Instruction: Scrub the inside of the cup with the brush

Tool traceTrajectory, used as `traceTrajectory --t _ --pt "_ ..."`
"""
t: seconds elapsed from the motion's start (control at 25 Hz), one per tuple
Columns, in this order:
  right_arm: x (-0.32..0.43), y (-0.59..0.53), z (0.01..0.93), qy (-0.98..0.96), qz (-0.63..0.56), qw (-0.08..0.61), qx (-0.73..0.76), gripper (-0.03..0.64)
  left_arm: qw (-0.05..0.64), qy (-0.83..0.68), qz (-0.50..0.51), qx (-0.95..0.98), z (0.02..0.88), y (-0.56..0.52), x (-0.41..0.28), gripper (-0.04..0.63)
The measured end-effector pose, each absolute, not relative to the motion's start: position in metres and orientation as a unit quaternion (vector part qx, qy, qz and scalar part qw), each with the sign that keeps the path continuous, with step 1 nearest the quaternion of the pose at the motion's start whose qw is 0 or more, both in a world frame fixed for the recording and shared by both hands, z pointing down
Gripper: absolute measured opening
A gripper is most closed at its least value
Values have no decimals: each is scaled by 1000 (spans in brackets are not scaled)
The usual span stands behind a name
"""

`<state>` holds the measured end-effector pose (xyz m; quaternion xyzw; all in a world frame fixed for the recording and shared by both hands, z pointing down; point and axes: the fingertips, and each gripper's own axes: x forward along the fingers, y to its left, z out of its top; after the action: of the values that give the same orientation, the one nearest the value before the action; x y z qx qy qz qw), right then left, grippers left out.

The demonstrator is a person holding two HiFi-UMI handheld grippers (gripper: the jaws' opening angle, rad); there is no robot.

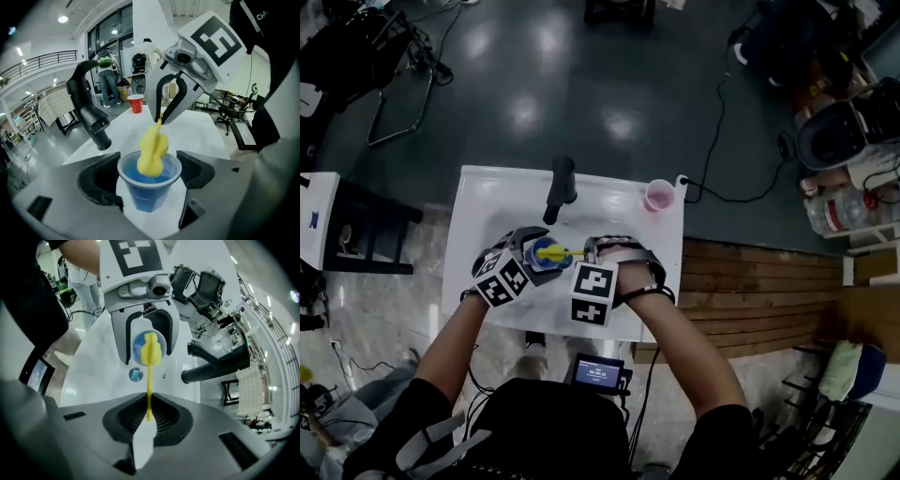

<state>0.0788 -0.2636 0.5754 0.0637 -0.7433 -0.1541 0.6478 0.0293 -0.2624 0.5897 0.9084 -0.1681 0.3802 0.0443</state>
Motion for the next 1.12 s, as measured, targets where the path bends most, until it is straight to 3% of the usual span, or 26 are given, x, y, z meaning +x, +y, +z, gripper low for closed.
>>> traceTrajectory --t 0.2,0.64,1.12 --pt "76 -268 582 -709 -208 673 45 41 51 -167 393 903 599 -264 38 376" --pt "72 -267 561 -713 -238 658 40 41 64 -166 413 893 613 -270 33 376" --pt "75 -285 585 -648 -283 706 19 41 62 -166 413 893 610 -276 38 376"
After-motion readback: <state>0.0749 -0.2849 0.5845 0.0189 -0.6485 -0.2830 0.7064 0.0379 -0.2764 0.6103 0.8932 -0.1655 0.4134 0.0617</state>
